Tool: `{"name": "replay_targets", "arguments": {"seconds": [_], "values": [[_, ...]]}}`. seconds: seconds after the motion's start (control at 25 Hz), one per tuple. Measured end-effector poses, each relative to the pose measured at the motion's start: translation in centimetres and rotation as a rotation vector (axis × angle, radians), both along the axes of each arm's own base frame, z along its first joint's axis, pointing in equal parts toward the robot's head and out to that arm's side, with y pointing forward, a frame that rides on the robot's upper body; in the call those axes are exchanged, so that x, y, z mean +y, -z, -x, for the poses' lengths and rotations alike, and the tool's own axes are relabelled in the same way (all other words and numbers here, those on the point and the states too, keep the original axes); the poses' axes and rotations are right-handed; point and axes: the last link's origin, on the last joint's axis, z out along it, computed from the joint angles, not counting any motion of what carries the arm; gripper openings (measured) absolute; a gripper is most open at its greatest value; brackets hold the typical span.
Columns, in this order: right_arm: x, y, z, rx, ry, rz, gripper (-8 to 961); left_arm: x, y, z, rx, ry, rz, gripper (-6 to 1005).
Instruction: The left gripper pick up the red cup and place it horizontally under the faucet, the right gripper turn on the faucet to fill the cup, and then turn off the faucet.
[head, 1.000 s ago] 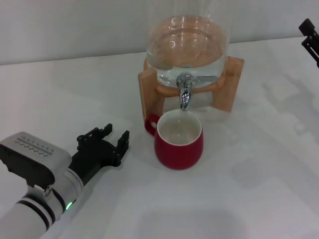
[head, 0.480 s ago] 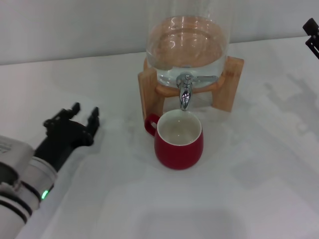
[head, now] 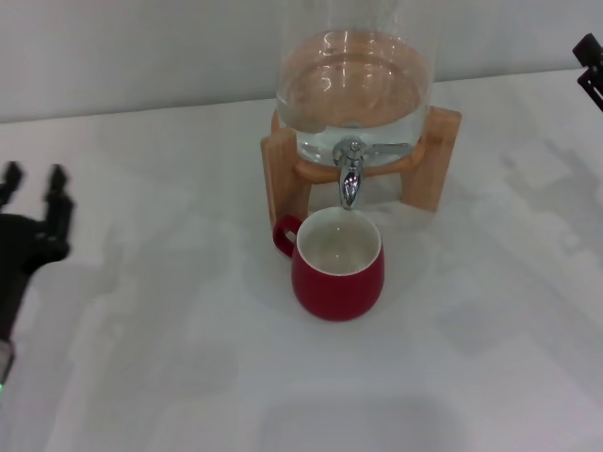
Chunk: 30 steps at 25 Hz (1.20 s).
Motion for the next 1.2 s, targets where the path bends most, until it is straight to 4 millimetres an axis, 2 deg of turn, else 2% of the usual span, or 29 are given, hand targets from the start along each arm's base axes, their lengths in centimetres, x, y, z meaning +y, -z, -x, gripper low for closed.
{"name": "replay_targets", "arguments": {"seconds": [0.56,0.88,1.2], "values": [[0.3,2.8,1.3,0.045,-0.046,0.182,751,-3.2,-3.6,4.1,-0.018,-0.123,-0.200,456],[0.4,4.4,2.5,0.022,-0.101,0.281,751,-4.8,-4.1,5.9,-0.032,-0.209,-0.237,458],[0.2,6.3,3.6,-0.023,-0.161,0.386,750,-5.4,-4.0,6.3,-0.044,-0.230,-0.238,458]]}}
